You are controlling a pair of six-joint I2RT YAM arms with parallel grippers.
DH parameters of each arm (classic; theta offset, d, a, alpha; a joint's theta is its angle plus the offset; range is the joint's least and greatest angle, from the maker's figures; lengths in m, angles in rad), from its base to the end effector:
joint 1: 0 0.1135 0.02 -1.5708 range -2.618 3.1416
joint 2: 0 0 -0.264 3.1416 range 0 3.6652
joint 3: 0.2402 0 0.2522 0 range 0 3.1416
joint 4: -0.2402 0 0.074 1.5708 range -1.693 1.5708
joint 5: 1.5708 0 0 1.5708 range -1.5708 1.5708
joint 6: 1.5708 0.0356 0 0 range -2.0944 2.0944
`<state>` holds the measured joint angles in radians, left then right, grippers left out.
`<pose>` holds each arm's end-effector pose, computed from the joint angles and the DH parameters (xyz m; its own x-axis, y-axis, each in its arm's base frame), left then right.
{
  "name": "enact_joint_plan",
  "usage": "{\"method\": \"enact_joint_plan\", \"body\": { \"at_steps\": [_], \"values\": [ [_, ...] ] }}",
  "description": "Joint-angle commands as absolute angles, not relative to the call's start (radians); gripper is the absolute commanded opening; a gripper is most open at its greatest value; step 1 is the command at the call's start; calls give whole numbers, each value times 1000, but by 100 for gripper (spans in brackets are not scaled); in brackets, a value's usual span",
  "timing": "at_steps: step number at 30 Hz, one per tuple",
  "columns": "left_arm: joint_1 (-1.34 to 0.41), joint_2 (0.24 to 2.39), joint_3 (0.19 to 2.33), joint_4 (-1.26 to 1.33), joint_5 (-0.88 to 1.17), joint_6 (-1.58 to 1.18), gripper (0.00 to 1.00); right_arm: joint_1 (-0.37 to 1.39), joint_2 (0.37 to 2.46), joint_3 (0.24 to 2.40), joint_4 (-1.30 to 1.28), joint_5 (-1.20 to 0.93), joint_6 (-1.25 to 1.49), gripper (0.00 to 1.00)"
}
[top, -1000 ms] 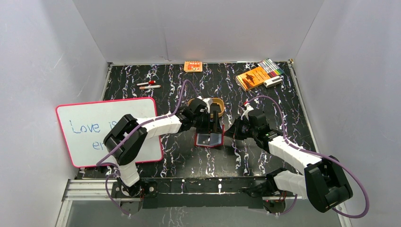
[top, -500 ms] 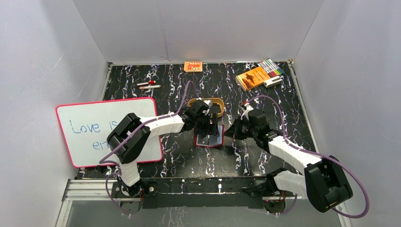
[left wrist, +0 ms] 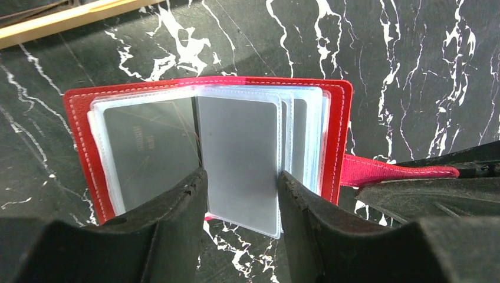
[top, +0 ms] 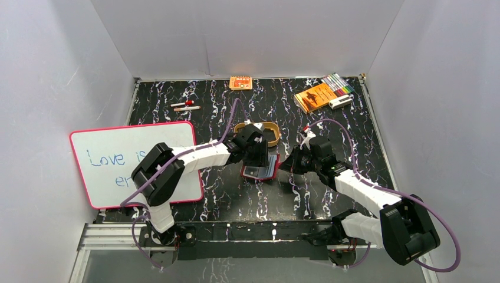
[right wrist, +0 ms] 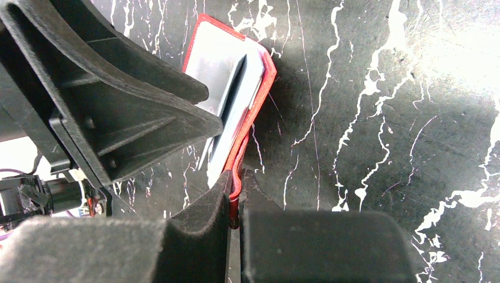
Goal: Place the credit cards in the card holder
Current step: Open the card holder at the center of the board.
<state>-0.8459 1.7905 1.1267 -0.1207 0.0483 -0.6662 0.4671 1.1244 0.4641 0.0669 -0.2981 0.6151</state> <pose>0.2540 -0.2893 0.1901 -0.8443 0.0223 -0.5353 0.3162 0.8274 -0.4642 0.1970 0.1110 0.1884 -0.7816 0.2236 -0.5823 -0.2410 0.7528 0.6125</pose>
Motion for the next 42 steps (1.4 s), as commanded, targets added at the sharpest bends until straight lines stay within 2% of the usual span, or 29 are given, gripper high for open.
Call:
{"method": "enact_joint_plan", "body": {
  "at_steps": [1,15,17,19,23,26,32,42],
  "values": [
    [-836,1723,1127,-210,-84,-653,43,469,1092,517,93,-304,594,0],
    [-837,1670,1130,-307,-248,-650,39,469,1089,526,67,-295,568,0],
    [-838,1657,1134,-328,-286,-649,41,469,1088,528,63,-294,564,0],
    [-836,1626,1132,-325,-296,-647,48,469,1088,528,61,-294,557,0],
    [-836,1529,1087,-184,-168,-595,63,468,1093,531,54,-289,534,0],
    [-836,1544,1103,-130,-42,-552,68,468,1099,529,42,-276,513,0],
    [-844,1675,1166,-144,119,-514,70,462,1095,522,34,-262,499,0],
    [-865,1765,1210,-148,151,-494,71,454,1034,512,94,-311,505,0]
  ]
}}
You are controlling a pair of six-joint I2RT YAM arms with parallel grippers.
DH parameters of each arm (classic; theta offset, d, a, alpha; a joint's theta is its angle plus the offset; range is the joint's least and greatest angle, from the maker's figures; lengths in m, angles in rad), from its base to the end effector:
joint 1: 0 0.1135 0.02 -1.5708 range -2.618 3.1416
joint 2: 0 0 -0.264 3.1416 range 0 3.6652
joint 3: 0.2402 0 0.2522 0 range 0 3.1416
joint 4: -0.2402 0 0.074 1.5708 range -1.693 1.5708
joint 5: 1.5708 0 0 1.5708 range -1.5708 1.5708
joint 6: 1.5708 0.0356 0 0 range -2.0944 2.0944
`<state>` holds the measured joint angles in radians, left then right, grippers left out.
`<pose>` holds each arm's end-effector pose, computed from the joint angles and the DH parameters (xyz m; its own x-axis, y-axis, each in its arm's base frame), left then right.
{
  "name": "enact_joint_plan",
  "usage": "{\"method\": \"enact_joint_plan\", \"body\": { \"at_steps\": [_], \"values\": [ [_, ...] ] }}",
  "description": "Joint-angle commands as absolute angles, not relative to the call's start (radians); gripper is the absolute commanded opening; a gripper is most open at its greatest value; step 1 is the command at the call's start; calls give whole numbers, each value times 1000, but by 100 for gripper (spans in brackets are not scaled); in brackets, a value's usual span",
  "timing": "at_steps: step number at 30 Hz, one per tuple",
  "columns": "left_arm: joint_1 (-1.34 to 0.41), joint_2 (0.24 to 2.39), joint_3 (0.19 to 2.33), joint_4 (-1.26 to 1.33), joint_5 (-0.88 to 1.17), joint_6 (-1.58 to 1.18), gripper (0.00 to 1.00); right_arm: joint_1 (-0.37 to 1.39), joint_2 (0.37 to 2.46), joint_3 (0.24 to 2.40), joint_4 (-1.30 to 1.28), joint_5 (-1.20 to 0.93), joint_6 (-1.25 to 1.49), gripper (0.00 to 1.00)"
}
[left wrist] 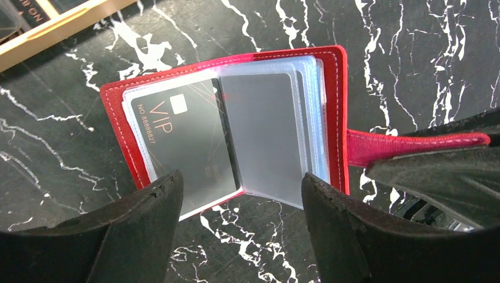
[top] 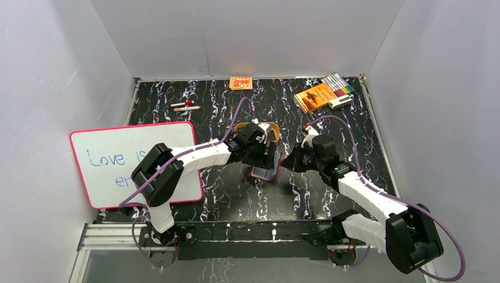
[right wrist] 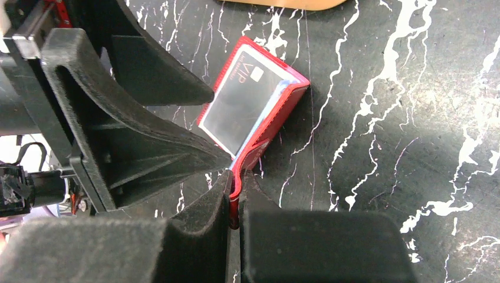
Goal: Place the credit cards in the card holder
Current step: Open the card holder at the center of the board.
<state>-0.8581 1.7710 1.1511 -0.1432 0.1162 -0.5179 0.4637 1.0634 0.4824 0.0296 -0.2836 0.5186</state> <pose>0.2491 -0.2946 0.2032 -0.7918 0.1642 -0.5883 0.4768 0.7681 -0.4274 0.1937 0.1080 0.2033 -0.7254 0.1693 -0.6671 -0.3258 0.7693 0.5495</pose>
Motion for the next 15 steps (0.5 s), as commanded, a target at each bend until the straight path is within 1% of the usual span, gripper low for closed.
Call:
{"method": "enact_joint_plan", "body": {
  "at_steps": [1,15],
  "values": [
    [-865,1770,1216,-149,153,-494,71,453,1037,512,95,-313,505,0],
    [-865,1767,1215,-129,169,-506,73,440,1044,504,104,-326,506,0]
  ]
}}
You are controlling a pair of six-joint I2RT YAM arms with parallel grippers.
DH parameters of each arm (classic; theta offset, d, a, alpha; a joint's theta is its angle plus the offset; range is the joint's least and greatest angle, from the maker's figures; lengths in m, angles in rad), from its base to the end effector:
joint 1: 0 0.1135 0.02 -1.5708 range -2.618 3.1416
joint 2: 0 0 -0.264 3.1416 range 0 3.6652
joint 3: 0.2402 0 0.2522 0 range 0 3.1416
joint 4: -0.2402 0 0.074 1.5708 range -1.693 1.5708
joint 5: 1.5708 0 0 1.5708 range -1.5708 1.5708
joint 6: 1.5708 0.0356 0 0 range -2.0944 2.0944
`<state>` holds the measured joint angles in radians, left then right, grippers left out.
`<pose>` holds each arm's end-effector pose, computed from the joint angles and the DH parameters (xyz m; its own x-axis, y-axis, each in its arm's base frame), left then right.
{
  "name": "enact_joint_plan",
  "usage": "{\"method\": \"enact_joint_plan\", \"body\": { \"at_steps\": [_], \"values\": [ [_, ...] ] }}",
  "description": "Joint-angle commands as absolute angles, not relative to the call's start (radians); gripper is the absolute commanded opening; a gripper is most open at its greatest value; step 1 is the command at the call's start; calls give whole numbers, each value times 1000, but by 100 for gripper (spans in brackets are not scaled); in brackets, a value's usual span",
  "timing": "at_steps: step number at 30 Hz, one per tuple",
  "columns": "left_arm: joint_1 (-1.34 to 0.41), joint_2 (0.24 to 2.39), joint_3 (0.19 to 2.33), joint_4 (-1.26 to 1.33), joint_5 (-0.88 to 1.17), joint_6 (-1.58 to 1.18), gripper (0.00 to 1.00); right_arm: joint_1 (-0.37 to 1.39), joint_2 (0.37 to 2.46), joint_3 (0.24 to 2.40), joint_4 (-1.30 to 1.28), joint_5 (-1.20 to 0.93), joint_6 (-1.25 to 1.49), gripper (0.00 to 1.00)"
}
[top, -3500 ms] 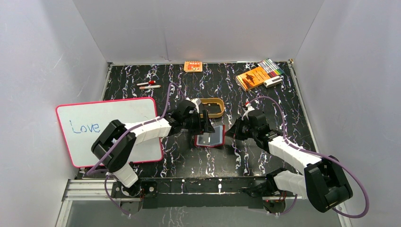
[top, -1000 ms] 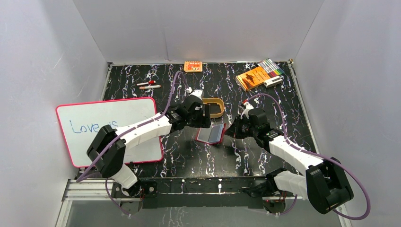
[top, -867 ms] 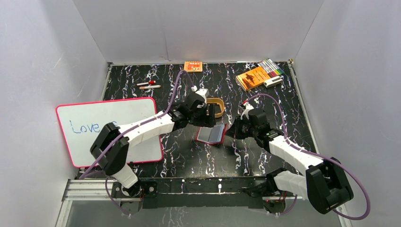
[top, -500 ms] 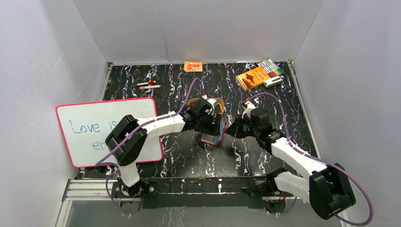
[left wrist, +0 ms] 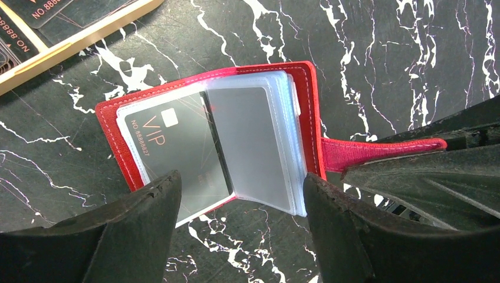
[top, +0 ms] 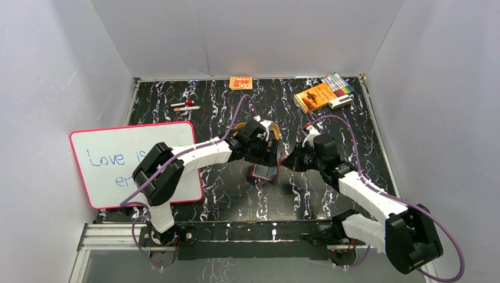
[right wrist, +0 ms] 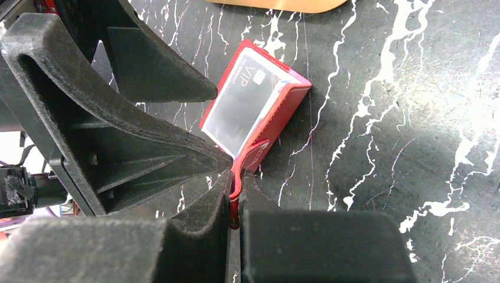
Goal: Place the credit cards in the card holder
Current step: Open the card holder at the center of the board.
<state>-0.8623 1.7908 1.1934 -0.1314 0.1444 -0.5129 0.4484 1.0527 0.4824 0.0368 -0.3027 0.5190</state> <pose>0.2534 -0.3036 0.2102 -0.7806 0.1647 -0.6030 0.5030 0.7382 -0.4496 0.1944 0.1053 0.2062 -0.7179 0.1800 -0.6725 -0.3328 0.7596 0.5587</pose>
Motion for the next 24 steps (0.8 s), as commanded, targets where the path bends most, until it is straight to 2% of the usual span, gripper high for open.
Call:
{"method": "enact_joint_plan", "body": {
  "at_steps": [1,7,24],
  "values": [
    [-865,1771,1215,-129,169,-504,73,439,1044,505,103,-327,506,0],
    [-866,1796,1215,-138,159,-506,71,435,1042,503,98,-327,505,0],
    [-865,1835,1234,-161,137,-505,45,417,1022,485,81,-322,498,0]
  ]
}}
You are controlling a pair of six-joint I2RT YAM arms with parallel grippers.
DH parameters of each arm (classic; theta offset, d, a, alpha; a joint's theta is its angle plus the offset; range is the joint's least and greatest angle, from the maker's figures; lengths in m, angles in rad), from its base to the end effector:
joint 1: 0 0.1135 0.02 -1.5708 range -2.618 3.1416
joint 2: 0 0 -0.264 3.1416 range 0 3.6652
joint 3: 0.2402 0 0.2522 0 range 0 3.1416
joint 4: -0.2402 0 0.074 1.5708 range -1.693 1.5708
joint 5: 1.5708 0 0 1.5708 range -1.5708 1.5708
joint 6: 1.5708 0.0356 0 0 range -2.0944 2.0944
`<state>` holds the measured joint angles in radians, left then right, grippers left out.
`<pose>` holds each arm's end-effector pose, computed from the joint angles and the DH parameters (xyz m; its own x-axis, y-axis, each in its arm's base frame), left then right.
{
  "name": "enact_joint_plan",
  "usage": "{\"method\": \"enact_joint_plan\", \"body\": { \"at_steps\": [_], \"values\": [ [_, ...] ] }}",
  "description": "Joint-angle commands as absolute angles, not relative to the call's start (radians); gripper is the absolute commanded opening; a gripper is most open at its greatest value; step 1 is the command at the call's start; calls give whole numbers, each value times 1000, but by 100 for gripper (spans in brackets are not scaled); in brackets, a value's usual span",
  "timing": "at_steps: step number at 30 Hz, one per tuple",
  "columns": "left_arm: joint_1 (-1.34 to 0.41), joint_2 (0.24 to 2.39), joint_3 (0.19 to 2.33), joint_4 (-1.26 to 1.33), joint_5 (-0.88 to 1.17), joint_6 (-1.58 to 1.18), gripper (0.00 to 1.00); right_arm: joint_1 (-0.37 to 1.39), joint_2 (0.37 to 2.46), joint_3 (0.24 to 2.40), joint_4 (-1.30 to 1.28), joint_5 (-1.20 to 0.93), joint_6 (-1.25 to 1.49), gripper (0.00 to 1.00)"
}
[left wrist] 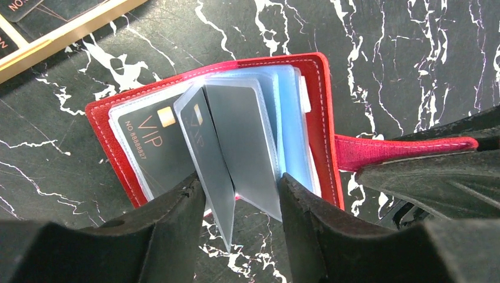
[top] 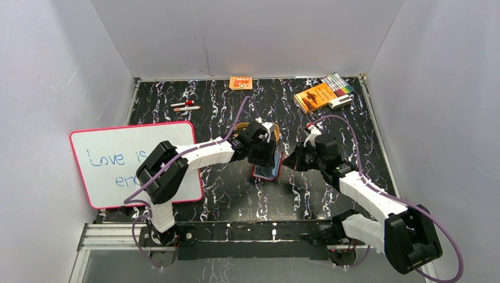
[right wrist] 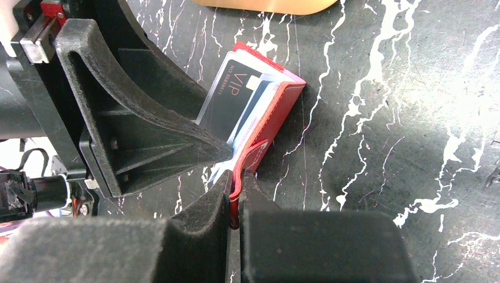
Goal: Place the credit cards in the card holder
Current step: Open the card holder at the center of the board.
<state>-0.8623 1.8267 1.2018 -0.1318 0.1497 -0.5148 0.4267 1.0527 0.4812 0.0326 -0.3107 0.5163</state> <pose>0.2562 -0.3072 0.1993 -0.7932 0.1775 -0.5825 0.4950 0.7450 -0.4471 0.1961 0.1011 0.2054 -0.7187 0.1896 -0.6689 -0.3198 0.7642 0.5601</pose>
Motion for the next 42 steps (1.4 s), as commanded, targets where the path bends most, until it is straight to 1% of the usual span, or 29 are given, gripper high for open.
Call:
{"method": "enact_joint_plan", "body": {
  "at_steps": [1,5,7,15,16,22,31,32,33,35,37,39,42],
  "values": [
    [-867,1837,1236,-163,135,-505,43,417,1020,483,79,-321,498,0],
    [-866,1835,1236,-169,115,-508,35,412,1011,478,70,-319,492,0],
    [-866,1833,1237,-179,98,-507,26,410,1006,472,66,-317,492,0],
    [-867,1832,1239,-196,69,-506,3,402,987,456,53,-311,490,0],
    [-866,1831,1239,-197,69,-508,1,402,985,455,49,-310,490,0],
    [-866,1788,1221,-198,56,-538,0,398,987,446,31,-290,497,0],
    [-873,1708,1188,-283,-43,-646,0,398,1035,440,6,-257,551,0],
    [-877,1699,1183,-295,-55,-662,0,399,1041,440,2,-255,557,3],
    [-880,1694,1179,-306,-69,-678,0,398,1044,440,2,-257,560,9],
    [-885,1683,1173,-331,-85,-709,0,399,1046,447,2,-262,565,31],
    [-890,1677,1166,-348,-98,-746,0,398,1034,462,-40,-257,566,44],
    [-898,1675,1164,-355,-110,-782,0,399,1008,483,-66,-248,564,51],
    [-915,1687,1190,-365,-127,-818,0,409,968,514,-104,-244,543,56]
  ]
}}
